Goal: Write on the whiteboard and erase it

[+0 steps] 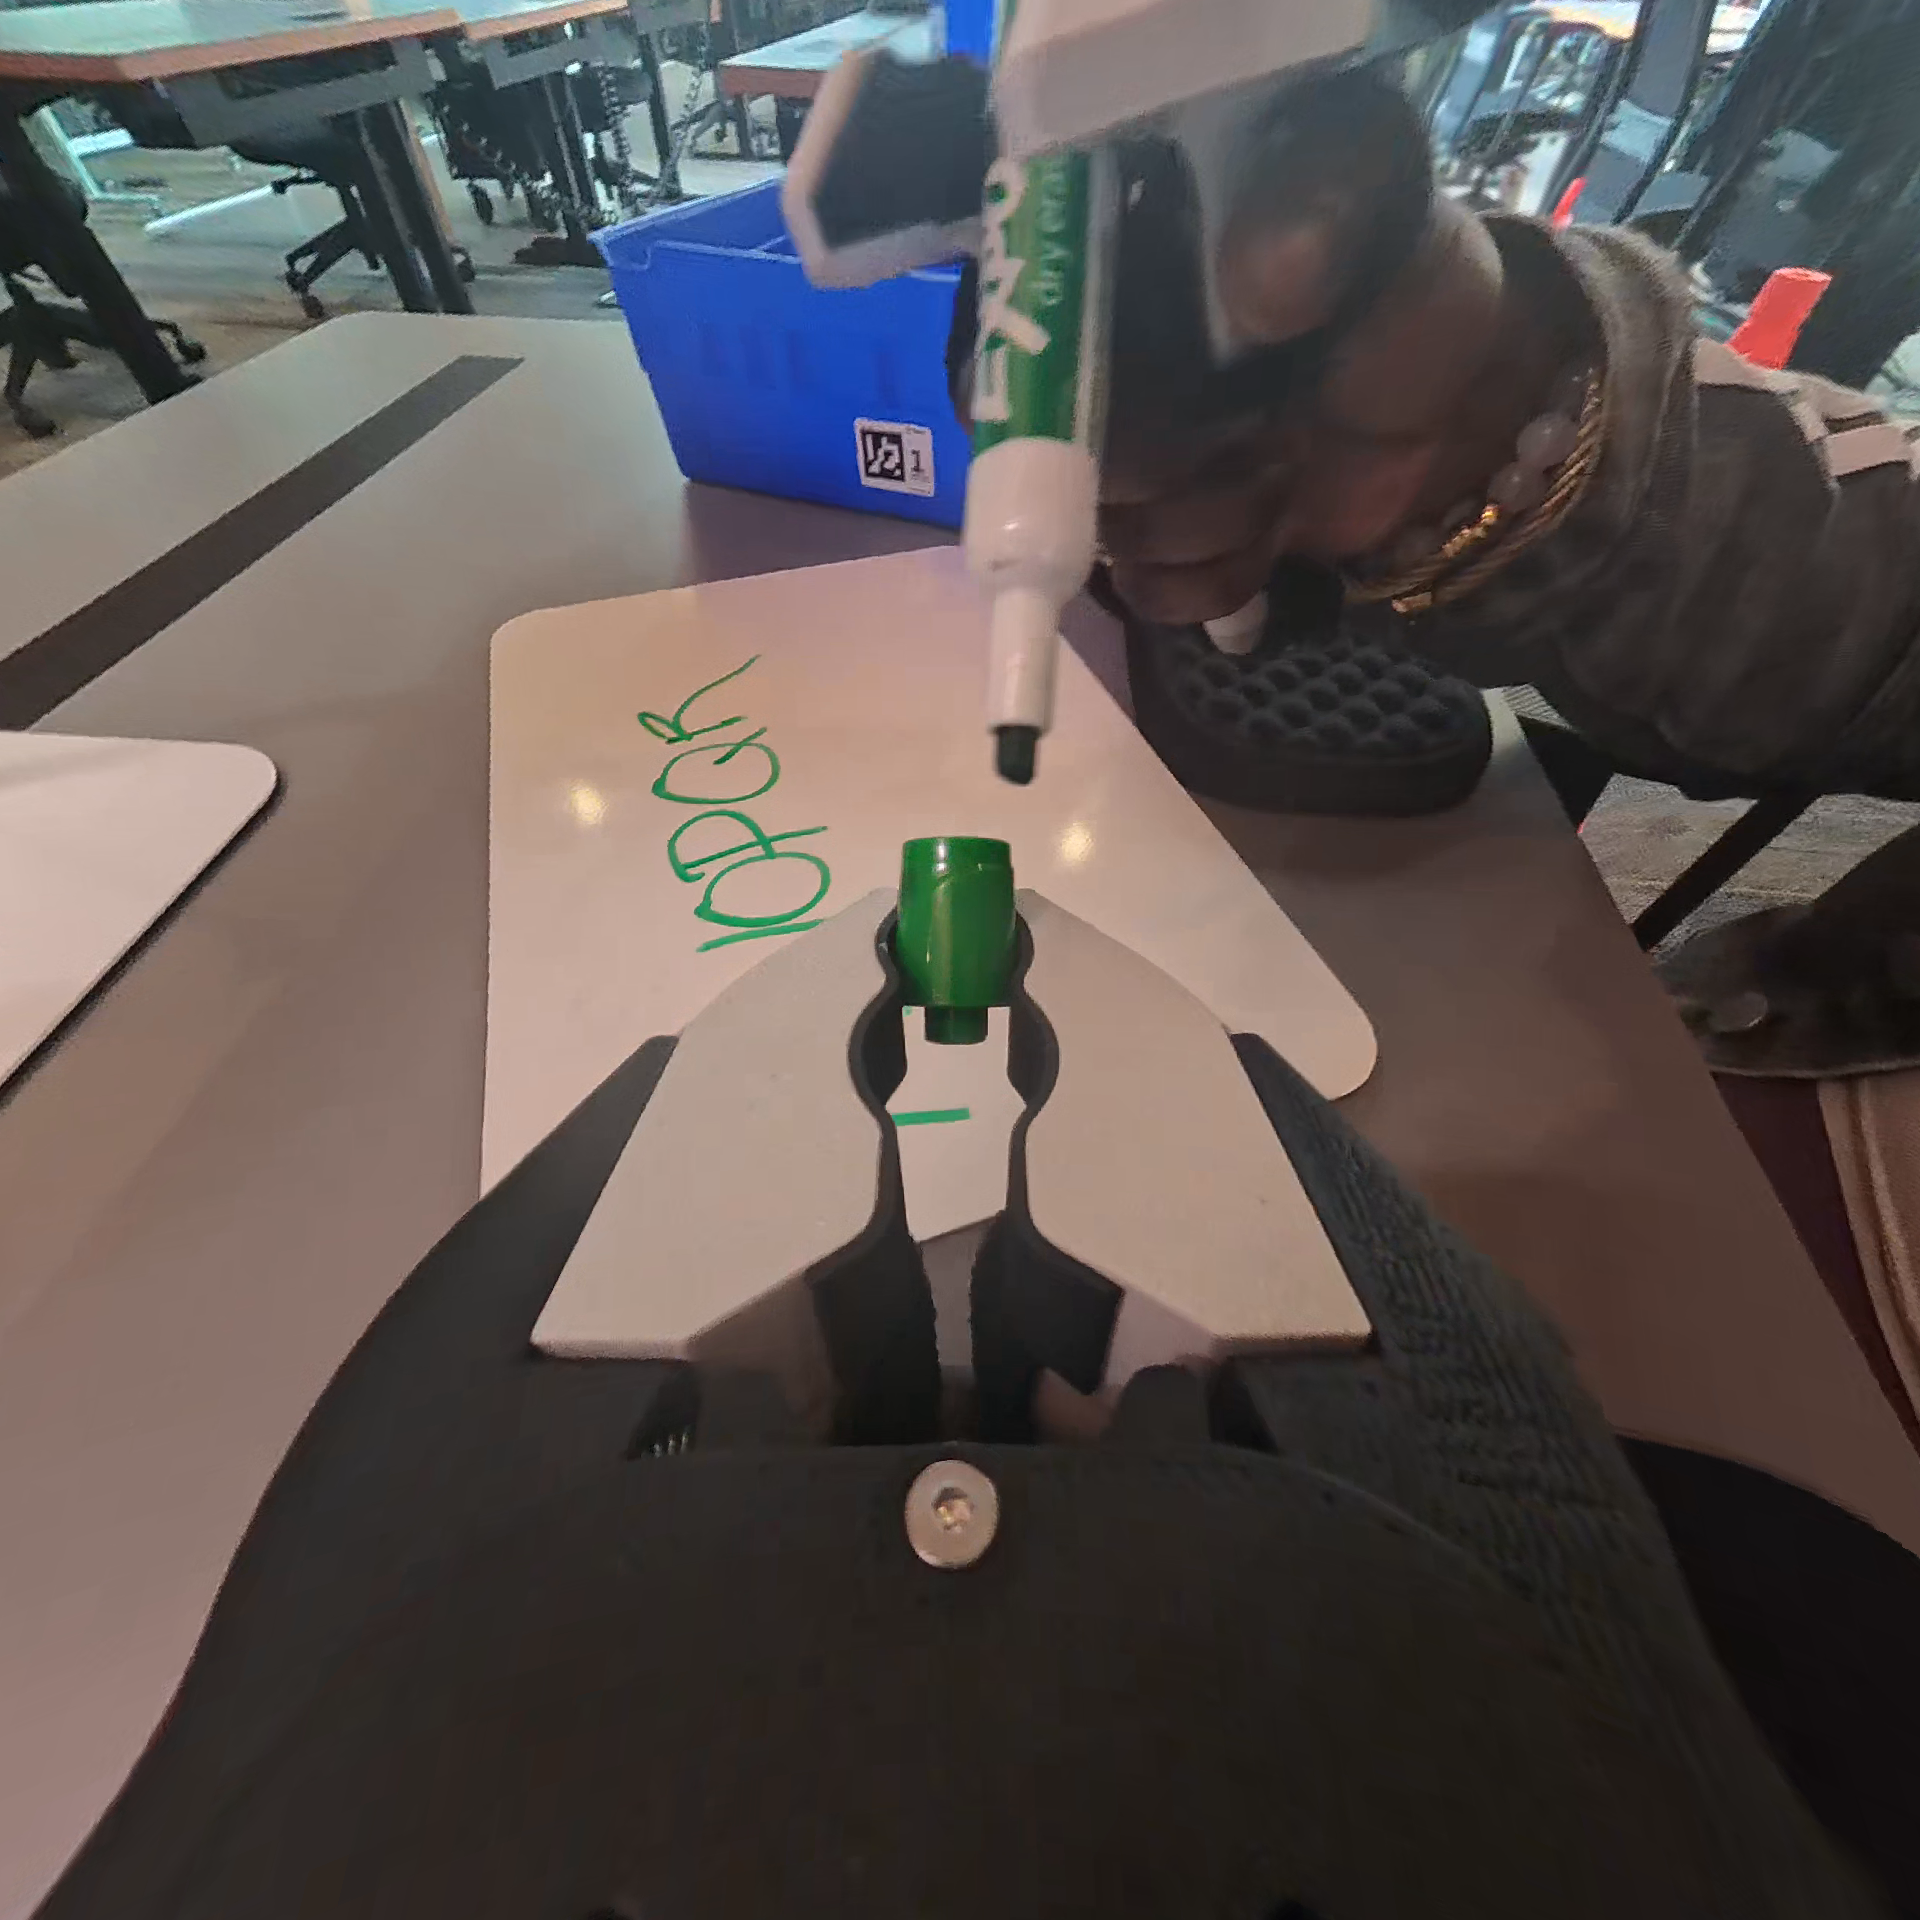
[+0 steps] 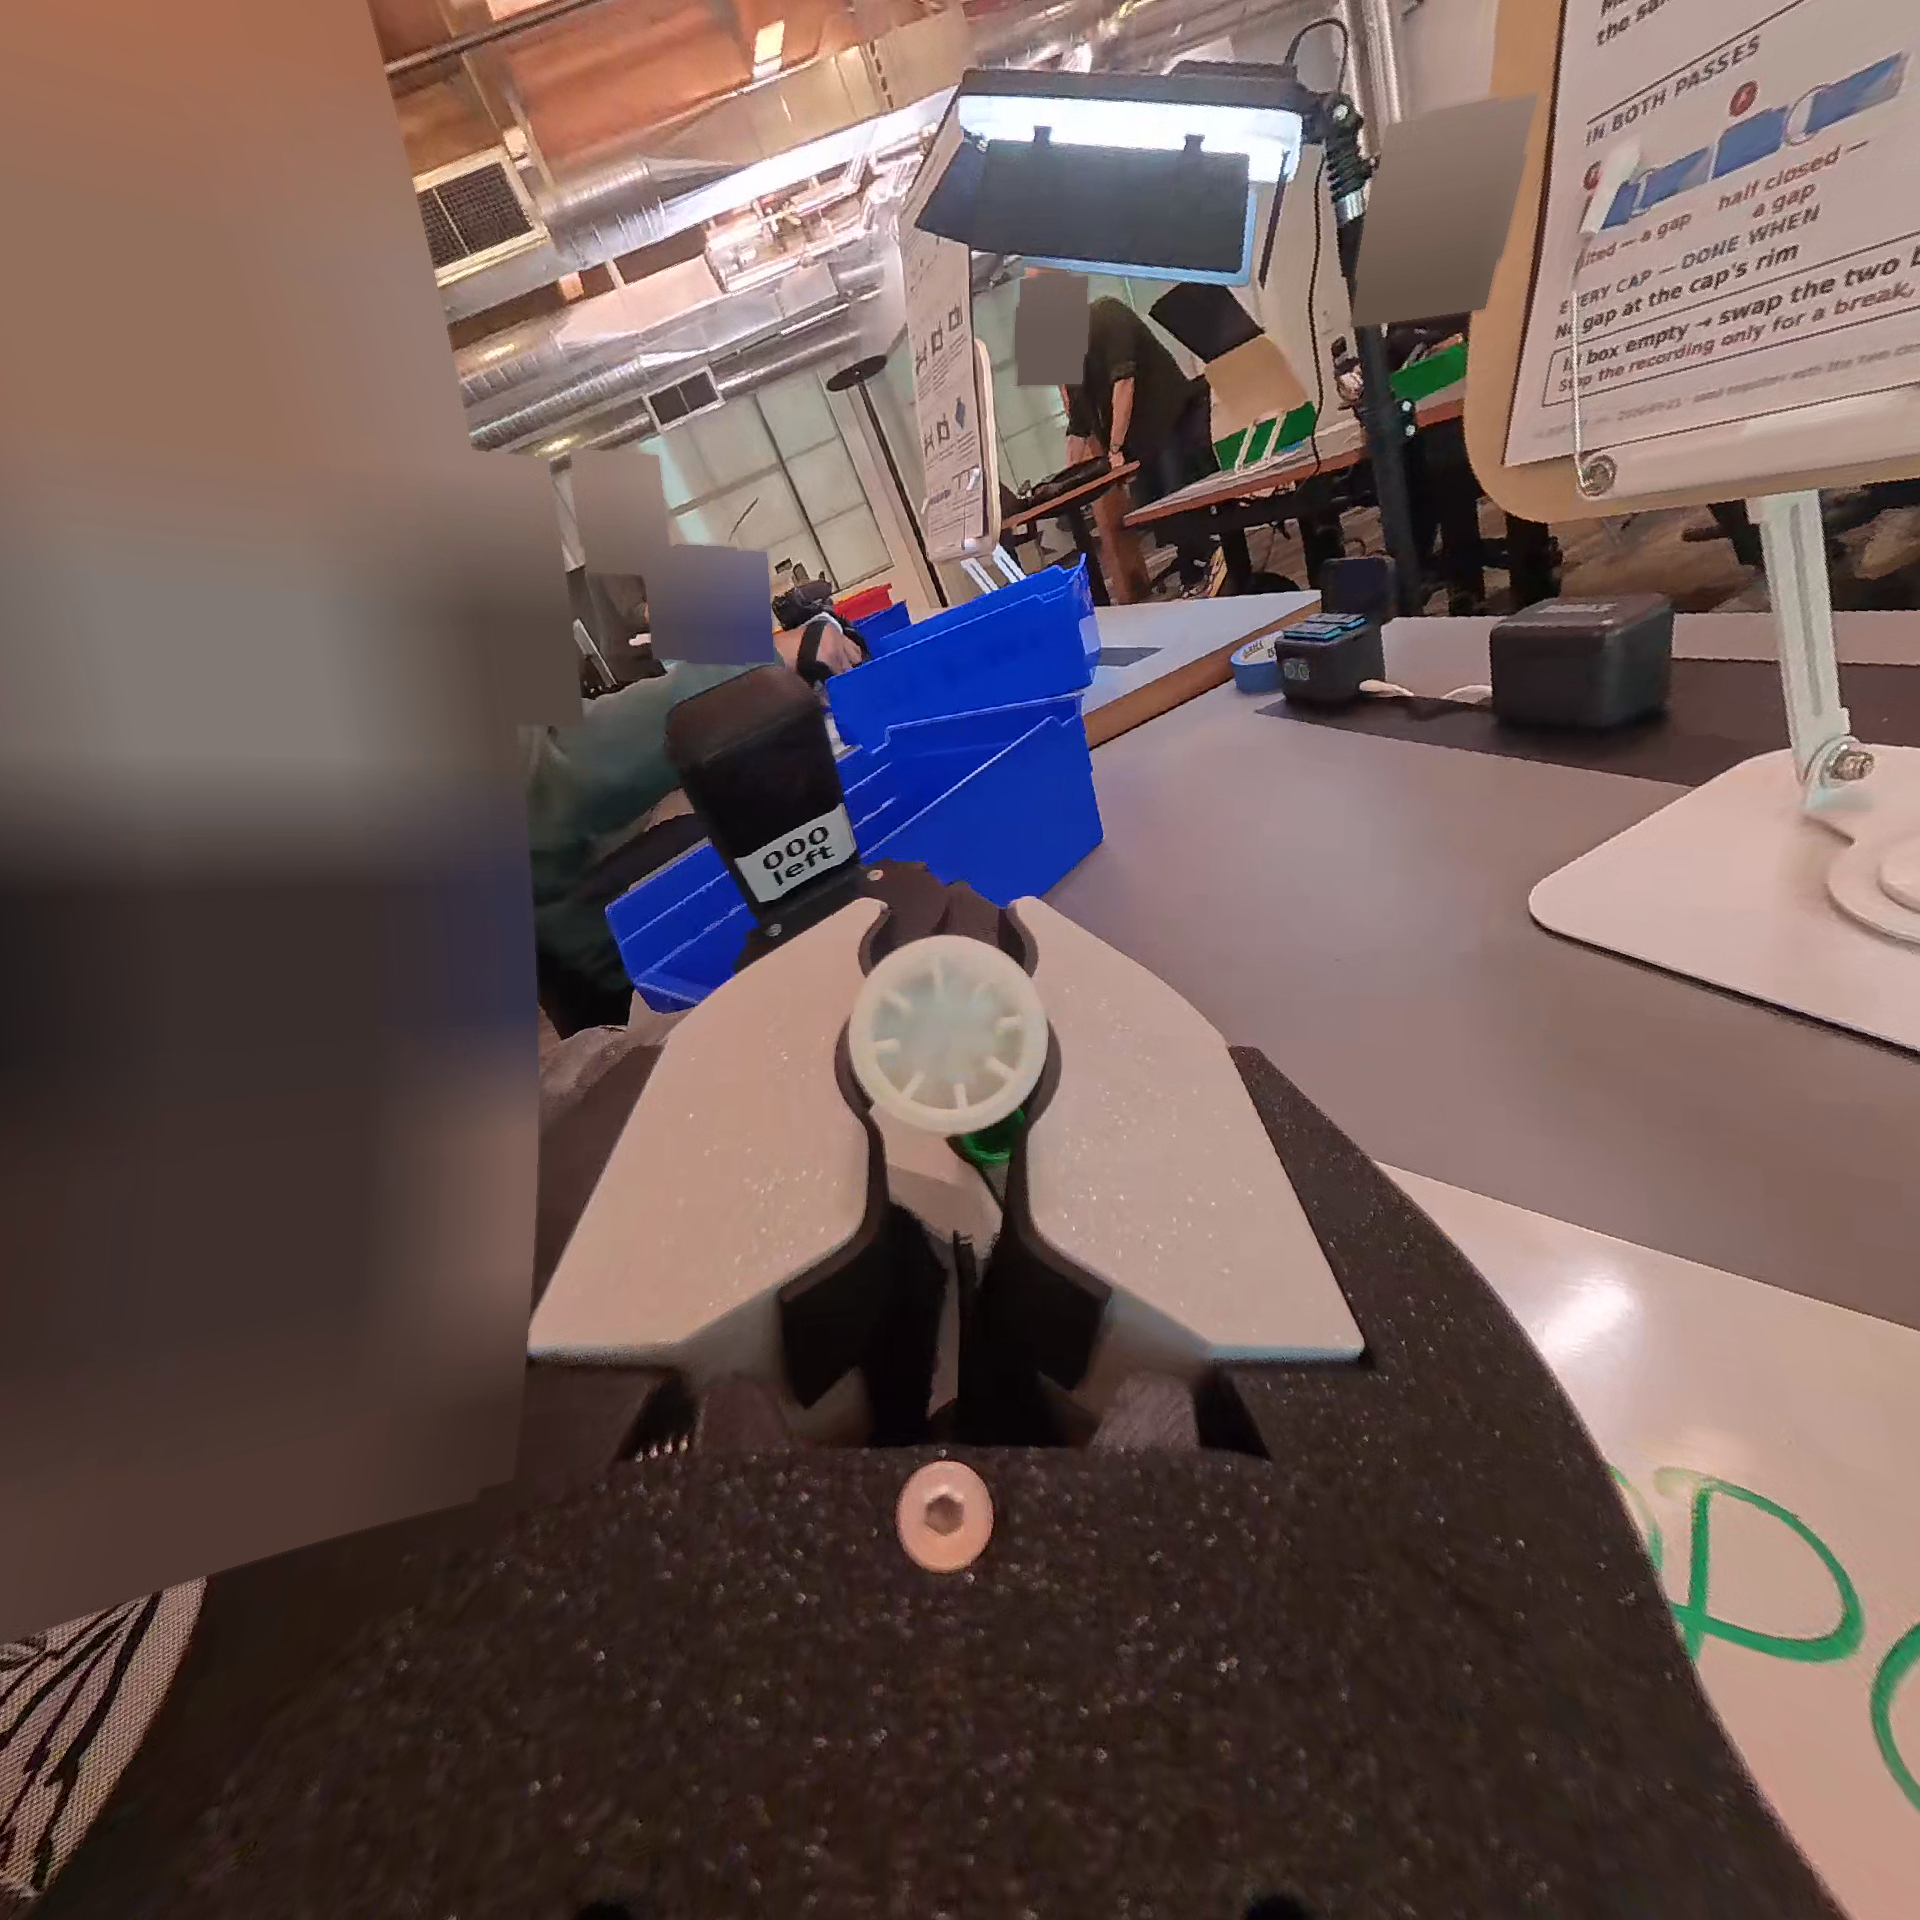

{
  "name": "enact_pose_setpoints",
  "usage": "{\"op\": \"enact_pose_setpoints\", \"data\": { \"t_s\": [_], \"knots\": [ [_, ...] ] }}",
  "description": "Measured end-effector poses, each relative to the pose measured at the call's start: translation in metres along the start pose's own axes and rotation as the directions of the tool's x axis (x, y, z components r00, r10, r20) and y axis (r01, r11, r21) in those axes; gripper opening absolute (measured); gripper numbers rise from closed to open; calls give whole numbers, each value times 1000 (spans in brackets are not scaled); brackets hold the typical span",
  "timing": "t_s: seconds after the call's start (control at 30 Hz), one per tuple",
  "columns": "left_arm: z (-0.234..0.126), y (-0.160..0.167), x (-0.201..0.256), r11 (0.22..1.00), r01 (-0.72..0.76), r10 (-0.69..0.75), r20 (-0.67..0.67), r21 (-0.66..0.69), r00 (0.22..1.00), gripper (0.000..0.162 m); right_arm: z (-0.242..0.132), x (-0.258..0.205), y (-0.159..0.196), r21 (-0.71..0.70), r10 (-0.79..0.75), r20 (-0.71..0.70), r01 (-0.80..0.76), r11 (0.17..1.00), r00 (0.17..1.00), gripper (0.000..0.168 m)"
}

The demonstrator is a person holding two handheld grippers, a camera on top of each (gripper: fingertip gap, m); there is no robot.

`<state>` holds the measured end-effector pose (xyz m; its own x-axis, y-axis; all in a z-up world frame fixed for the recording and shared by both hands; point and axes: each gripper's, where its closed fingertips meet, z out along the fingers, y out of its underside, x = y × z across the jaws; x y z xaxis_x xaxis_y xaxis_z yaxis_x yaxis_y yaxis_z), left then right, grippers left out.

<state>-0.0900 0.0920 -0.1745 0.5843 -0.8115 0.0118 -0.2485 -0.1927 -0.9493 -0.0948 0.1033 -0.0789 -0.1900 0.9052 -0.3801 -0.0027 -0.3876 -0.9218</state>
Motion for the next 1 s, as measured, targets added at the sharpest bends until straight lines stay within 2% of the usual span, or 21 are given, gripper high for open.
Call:
{"op": "enact_pose_setpoints", "data": {
  "t_s": [0.2, 0.37, 0.5, 0.7, 0.77, 0.9, 1.0],
  "knots": [
    [-2, -15, 10, 996, -28, 31, -38, 79, 999, 15, 7, -1, 10, -34, 6, 2, -6, 999, 1000, 19],
    [-7, -18, 6, 996, -25, 23, 21, 88, 1000, 14, 12, 0, 16, 5, 10, -5, -10, 1000, 1000, 19],
    [-6, -13, 2, 994, -102, 98, 95, 35, 991, 13, 10, 4, 22, 5, 43, 2, -43, 999, 999, 19],
    [-3, 1, -7, 961, -237, 262, 198, -143, 944, 12, 15, 8, 37, -66, 28, -12, -28, 997, 1000, 20],
    [-5, 1, -9, 966, -219, 242, 192, -135, 951, 12, 16, 9, 39, -58, 42, -8, -43, 997, 999, 20],
    [-2, 10, -5, 960, -231, 249, 106, -157, 963, 14, 15, 8, 45, -82, -30, 0, 30, 996, 1000, 20],
    [-4, 10, -5, 936, -298, 321, 108, -189, 941, 14, 9, 1, 52, -168, -98, 42, 104, 980, 994, 22]
  ]
}}
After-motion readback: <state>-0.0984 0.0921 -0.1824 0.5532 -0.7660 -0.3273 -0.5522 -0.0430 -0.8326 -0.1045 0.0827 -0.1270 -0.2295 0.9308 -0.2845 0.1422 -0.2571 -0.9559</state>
